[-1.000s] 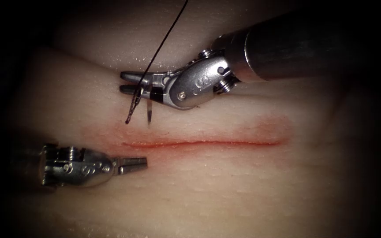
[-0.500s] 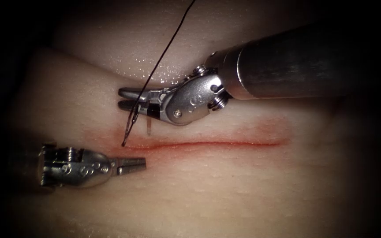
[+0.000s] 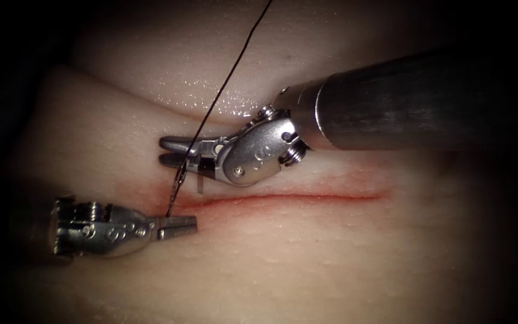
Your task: Wound Closure
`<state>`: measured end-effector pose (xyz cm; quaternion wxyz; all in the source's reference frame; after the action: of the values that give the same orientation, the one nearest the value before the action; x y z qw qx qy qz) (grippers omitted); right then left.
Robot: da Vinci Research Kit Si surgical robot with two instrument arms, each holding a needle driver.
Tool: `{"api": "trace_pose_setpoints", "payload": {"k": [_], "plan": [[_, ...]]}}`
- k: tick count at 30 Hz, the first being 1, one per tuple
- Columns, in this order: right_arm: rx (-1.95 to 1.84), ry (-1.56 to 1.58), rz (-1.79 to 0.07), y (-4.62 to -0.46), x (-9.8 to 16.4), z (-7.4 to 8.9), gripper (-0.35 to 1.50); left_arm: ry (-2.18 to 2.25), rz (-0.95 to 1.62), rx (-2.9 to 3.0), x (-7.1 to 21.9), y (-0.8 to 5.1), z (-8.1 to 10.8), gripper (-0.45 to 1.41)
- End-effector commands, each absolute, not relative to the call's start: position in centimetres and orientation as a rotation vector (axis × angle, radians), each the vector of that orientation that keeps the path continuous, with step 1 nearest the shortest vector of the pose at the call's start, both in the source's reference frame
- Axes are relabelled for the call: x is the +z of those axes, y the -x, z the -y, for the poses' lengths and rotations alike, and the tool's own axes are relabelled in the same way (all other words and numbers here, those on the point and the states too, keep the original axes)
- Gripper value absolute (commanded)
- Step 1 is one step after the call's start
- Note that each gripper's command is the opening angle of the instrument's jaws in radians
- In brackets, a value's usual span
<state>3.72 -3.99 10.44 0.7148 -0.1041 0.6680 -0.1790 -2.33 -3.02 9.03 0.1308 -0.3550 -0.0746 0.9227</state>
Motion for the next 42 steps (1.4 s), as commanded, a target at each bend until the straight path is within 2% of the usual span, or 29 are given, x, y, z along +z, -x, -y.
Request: {"api": "trace_pose_setpoints", "payload": {"k": [1, 42], "plan": [[-0.391, 0.226, -1.481, -3.80, 10.51, 4.02, -0.35, 1.031, 0.218, 2.679, 9.09, 2.39, 3.08, -0.45], [-0.279, 0.074, -1.494, -3.75, 10.55, 4.32, -0.35, 1.032, 0.227, 2.682, 9.11, 2.41, 3.08, -0.45]]}}
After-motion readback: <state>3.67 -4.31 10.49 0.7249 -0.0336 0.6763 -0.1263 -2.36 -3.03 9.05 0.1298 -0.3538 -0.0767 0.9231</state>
